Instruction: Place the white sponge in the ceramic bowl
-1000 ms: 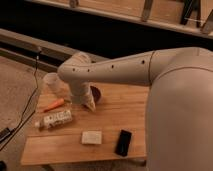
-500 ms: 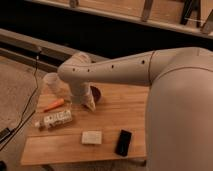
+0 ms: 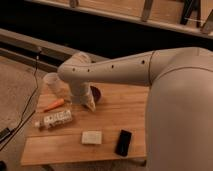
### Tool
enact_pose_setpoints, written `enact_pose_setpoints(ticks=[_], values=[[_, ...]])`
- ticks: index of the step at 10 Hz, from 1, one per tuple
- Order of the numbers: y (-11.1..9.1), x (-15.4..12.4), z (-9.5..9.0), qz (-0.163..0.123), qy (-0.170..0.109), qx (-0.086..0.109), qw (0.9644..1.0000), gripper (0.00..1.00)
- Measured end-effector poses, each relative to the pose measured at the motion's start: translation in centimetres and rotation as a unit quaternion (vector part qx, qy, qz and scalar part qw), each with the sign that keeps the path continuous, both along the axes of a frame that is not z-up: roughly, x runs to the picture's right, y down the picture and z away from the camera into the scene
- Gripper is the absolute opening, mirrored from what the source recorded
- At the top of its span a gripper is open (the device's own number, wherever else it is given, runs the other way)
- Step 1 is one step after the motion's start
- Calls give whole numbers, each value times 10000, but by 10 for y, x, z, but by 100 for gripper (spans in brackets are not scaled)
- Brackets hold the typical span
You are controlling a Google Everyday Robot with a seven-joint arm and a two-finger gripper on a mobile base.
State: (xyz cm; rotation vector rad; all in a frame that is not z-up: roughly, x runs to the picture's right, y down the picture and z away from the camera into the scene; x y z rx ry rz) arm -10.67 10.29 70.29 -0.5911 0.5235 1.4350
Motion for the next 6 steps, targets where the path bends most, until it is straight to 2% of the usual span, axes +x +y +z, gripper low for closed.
enact_pose_setpoints(ticks=[3,4,6], values=[[11,10,-1,-197,-34,-43,9998,65],[20,18,0,-311,3,-54,9995,65],[40,26,6,-358,67,-78,9993,65]])
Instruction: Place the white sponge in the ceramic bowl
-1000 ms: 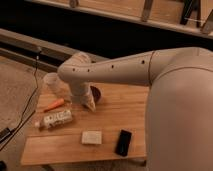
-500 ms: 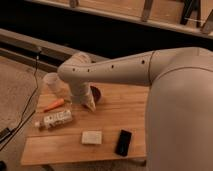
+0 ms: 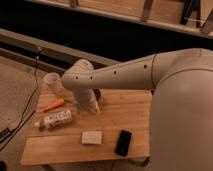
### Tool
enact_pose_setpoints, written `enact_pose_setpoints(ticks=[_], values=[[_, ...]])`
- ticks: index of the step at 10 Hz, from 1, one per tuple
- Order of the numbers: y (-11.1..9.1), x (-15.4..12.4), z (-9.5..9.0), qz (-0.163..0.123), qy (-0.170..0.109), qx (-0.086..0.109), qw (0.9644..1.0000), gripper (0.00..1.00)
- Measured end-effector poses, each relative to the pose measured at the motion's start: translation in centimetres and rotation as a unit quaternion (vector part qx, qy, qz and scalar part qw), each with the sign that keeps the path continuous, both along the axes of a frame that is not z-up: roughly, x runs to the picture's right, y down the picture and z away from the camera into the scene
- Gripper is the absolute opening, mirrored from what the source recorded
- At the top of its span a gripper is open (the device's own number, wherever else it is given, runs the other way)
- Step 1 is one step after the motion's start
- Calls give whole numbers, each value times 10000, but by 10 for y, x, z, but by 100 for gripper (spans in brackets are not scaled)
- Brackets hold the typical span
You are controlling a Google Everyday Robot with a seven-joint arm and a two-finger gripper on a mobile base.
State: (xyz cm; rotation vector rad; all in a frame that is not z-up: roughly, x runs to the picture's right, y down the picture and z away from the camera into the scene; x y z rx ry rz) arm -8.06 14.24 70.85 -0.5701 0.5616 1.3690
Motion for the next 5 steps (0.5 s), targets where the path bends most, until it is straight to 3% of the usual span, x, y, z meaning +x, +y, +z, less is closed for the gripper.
enact_pose_setpoints(ticks=[5], values=[[64,-14,14,79,-107,-152,9998,65]])
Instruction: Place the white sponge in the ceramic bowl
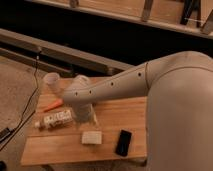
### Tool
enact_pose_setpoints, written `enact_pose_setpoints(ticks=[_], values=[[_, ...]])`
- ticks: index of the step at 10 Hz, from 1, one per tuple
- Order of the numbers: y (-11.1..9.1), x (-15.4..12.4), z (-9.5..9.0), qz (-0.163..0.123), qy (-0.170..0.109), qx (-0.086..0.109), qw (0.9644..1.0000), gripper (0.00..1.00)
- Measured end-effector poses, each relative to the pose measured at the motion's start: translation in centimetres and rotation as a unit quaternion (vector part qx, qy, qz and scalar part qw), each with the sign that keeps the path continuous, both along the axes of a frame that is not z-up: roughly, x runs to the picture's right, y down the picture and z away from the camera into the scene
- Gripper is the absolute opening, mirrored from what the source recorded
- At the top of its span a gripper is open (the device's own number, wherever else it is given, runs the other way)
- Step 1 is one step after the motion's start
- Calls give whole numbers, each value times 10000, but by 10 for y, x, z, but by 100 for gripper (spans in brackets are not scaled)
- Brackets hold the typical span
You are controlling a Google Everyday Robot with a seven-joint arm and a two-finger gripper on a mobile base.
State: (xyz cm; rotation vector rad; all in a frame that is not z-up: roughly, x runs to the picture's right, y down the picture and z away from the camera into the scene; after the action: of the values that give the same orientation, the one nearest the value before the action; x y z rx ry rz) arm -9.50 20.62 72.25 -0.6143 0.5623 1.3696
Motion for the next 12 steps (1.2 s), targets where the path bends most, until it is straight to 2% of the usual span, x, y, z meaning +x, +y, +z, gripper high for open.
enact_pose_setpoints(ticks=[2,4,7,9,10,12], values=[[24,2,8,23,110,-112,9999,65],[46,2,14,-126,211,-276,9993,65],[59,-2,24,-342,290,-415,9981,65],[64,-11,29,-637,184,-479,9966,65],[65,-14,30,-856,62,-524,9949,65],[64,-16,24,-1553,-421,-719,9843,65]])
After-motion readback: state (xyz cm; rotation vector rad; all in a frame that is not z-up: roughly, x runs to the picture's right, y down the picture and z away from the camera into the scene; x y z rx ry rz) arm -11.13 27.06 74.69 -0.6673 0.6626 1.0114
